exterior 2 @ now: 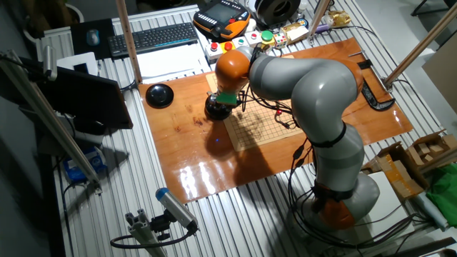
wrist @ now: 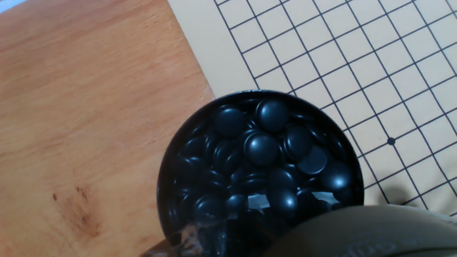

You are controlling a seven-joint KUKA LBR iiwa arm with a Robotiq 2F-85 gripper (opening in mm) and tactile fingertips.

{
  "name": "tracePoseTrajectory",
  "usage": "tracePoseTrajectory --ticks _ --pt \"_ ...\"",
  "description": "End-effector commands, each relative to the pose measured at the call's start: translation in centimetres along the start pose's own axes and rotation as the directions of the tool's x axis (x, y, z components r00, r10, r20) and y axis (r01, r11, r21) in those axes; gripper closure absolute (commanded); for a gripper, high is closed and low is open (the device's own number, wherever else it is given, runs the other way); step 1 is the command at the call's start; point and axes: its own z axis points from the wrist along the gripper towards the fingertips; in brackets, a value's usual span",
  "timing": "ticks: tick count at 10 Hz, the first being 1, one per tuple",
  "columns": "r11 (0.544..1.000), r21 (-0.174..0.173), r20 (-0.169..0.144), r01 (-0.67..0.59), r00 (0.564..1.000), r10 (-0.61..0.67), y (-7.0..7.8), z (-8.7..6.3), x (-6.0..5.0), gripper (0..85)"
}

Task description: Play the first move as black on the 3-4 point in the upper right corner of the Go board

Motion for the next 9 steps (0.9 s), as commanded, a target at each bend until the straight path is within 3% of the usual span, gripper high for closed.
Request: tracePoseTrajectory --ticks 1,9 --pt "1.000 -0.001 0.000 0.000 1.000 0.000 -0.01 0.11 -0.04 47.3" --pt "1.000 -0.002 -0.006 0.010 1.000 -0.010 0.12 -0.08 0.09 64.7"
